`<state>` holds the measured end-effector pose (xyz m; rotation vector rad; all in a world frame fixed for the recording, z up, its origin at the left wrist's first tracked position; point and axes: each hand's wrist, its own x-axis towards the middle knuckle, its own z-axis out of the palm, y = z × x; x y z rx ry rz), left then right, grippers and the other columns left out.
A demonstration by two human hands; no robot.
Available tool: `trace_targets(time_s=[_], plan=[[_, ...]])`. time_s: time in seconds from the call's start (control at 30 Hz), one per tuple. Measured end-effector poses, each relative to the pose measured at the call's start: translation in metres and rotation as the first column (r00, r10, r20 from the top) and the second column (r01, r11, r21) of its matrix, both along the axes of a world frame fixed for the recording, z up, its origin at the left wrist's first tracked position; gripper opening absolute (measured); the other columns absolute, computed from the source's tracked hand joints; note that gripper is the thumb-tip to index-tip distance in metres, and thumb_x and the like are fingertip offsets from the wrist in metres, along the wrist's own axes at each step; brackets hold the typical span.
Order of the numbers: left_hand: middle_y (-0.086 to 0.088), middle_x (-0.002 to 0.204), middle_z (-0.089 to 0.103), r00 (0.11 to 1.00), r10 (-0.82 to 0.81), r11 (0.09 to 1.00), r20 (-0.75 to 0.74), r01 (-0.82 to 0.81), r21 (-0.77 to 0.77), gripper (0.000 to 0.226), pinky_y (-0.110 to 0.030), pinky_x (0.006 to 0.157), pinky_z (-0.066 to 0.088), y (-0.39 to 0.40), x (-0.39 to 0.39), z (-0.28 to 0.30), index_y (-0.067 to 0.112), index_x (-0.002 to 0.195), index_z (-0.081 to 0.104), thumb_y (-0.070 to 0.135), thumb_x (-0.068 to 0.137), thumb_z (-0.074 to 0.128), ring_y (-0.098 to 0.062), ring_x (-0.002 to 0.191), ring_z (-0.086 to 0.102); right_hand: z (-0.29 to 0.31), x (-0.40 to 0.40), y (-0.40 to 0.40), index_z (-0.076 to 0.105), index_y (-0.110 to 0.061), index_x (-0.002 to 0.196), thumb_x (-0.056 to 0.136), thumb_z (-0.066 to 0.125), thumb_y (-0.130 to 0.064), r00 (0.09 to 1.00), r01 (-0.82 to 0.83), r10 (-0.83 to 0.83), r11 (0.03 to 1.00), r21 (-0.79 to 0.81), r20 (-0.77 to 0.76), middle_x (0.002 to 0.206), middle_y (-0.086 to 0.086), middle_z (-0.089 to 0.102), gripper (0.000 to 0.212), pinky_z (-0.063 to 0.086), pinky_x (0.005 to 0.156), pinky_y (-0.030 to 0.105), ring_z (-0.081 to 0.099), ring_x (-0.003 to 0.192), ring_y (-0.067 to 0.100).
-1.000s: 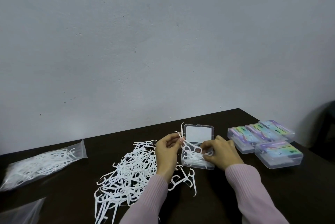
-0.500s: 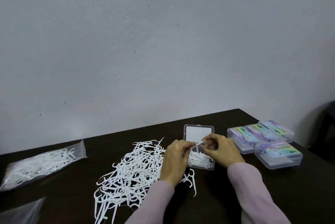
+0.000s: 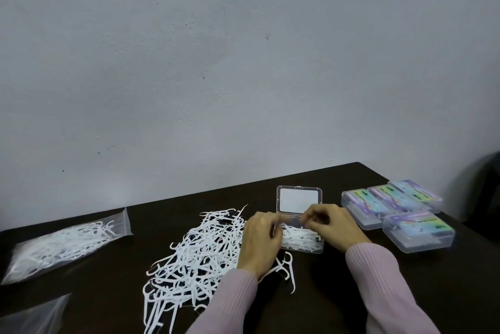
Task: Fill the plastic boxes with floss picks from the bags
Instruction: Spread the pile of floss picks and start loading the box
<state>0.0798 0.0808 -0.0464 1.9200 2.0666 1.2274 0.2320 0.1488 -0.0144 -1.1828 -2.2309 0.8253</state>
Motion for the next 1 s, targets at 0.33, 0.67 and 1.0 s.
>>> trace_targets(time_s=[0.33,0.67,1.0], plan=[[0.013,0.131,0.052,0.992,0.08,0.994,-0.098,-0.086,-0.063,0.029,-0.031,0.118,0.008,-0.001,-0.004,-0.002,0.027,0.125,0.056,0.028,0.098,0.045,0.001,0.124,0.039,0.001,0.0,-0.002,0.061,-0.032,0.086,0.082,0.066,-0.032,0.964,0.005,-0.021,0.998,0.06,0.267,0.083,-0.013,0.061,0.007,0.043,0.099,0.038,0.058,0.085,0.005],[0.013,0.106,0.055,0.986,0.091,0.994,-0.142,-0.099,-0.052,0.019,-0.027,0.107,0.026,-0.001,-0.005,-0.004,0.023,0.097,0.062,0.03,0.097,0.044,-0.002,0.102,0.045,0.0,0.004,0.002,0.061,-0.029,0.077,0.08,0.07,-0.021,0.997,0.023,-0.023,1.0,-0.005,0.08,0.082,-0.003,0.065,0.012,0.052,0.076,0.022,0.06,0.077,0.007],[0.015,0.099,0.056,0.999,0.007,0.997,0.038,-0.004,-0.082,0.008,-0.037,0.103,0.034,0.001,-0.006,-0.003,0.029,0.091,0.058,0.032,0.095,0.051,-0.004,0.1,0.044,-0.005,-0.01,-0.002,0.059,-0.034,0.08,0.082,0.067,-0.029,0.994,0.018,-0.03,0.993,0.118,0.108,0.082,-0.013,0.062,0.009,0.042,0.098,0.039,0.057,0.085,0.005]])
